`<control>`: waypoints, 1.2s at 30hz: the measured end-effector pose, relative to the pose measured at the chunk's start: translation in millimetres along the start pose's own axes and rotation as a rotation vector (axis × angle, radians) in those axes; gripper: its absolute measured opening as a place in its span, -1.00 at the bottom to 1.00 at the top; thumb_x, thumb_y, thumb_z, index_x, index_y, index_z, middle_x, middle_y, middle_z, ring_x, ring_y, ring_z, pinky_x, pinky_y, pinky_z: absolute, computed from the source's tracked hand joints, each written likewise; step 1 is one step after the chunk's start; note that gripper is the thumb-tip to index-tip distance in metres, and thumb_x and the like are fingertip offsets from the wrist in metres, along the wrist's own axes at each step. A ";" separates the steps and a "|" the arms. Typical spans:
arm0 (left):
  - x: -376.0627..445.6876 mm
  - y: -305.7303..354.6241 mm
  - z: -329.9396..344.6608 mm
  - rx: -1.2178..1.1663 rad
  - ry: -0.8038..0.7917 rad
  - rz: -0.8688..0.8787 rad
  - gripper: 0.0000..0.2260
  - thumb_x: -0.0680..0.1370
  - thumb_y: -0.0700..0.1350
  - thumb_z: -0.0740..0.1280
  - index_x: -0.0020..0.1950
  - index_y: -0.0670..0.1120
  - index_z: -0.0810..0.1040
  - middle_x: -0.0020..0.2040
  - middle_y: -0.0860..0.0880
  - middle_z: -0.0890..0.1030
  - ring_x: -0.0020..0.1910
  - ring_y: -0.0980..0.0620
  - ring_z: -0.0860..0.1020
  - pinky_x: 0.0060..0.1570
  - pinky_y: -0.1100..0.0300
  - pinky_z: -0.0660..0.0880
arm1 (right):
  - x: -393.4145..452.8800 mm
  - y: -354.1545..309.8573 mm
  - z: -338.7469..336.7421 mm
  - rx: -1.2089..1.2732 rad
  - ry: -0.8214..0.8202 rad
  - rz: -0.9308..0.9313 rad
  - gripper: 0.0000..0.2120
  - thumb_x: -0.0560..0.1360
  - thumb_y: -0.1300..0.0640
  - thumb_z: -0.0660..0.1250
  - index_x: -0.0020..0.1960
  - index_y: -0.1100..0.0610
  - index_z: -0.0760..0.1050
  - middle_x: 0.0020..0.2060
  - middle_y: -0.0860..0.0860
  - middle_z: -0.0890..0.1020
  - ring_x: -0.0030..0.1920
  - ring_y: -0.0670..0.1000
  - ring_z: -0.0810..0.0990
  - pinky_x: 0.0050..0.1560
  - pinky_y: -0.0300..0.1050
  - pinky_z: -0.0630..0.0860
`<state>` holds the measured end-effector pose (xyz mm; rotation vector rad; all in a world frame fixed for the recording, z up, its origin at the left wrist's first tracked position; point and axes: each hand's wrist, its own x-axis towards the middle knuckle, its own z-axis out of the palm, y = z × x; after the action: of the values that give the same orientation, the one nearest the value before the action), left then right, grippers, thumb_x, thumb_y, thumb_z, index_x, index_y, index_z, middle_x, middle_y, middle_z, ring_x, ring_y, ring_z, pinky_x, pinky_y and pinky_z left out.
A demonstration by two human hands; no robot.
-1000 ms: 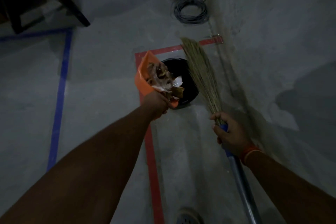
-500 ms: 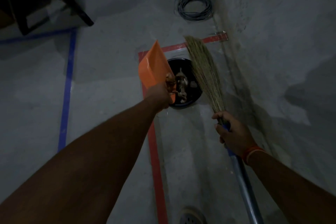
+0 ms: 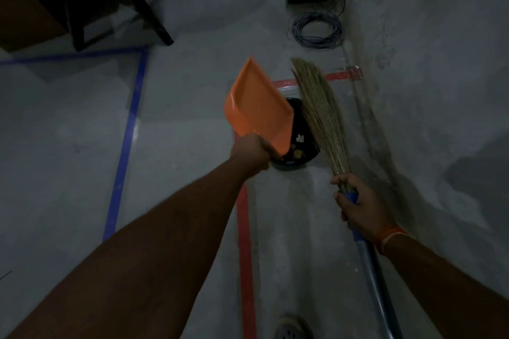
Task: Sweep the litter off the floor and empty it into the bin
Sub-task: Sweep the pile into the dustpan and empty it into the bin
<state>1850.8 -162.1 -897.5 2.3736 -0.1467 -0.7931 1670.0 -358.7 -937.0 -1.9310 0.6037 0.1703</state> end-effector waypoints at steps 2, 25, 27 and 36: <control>-19.4 -34.5 0.1 -0.135 0.005 -0.036 -0.67 0.46 -0.37 0.24 -0.22 -0.01 0.70 -0.15 -0.15 0.71 -0.30 -0.04 0.65 -0.43 0.20 0.54 | -6.3 -10.4 9.7 -0.007 -0.021 -0.014 -0.75 0.55 0.25 0.31 0.02 -0.12 0.51 -0.29 0.18 0.57 -0.44 0.04 0.54 -0.45 -0.02 0.54; -432.4 -507.9 -127.3 -0.945 0.352 -0.365 -0.61 0.52 -0.42 0.13 -0.04 -0.12 0.72 -0.48 -0.12 0.41 -0.62 0.09 0.27 -0.57 0.34 0.15 | -221.9 -203.7 413.6 -0.346 -0.588 -0.325 -0.75 0.53 0.23 0.34 0.01 -0.14 0.56 -0.23 0.06 0.62 -0.47 0.02 0.53 -0.48 -0.05 0.53; -487.2 -557.3 -135.4 -0.948 0.373 -0.431 -0.62 0.53 -0.42 0.13 -0.03 -0.14 0.71 -0.48 -0.12 0.43 -0.62 0.08 0.27 -0.60 0.36 0.16 | -252.4 -215.3 463.7 -0.379 -0.629 -0.352 -0.75 0.53 0.22 0.36 0.00 -0.15 0.56 -0.26 0.06 0.63 -0.48 0.00 0.52 -0.49 -0.05 0.52; -649.9 -741.1 -109.3 -1.128 0.546 -0.641 -0.63 0.57 -0.43 0.13 -0.02 -0.16 0.71 -0.47 -0.12 0.42 -0.61 0.08 0.28 -0.57 0.34 0.16 | -340.1 -194.0 671.9 -0.536 -0.818 -0.433 -0.82 0.54 0.22 0.35 0.04 -0.03 0.56 -0.06 0.09 0.64 -0.50 0.02 0.52 -0.51 -0.07 0.50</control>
<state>1320.3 674.7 -941.1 1.4103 1.0467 -0.2838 1572.1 412.8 -940.0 -2.2014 -0.4460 0.8548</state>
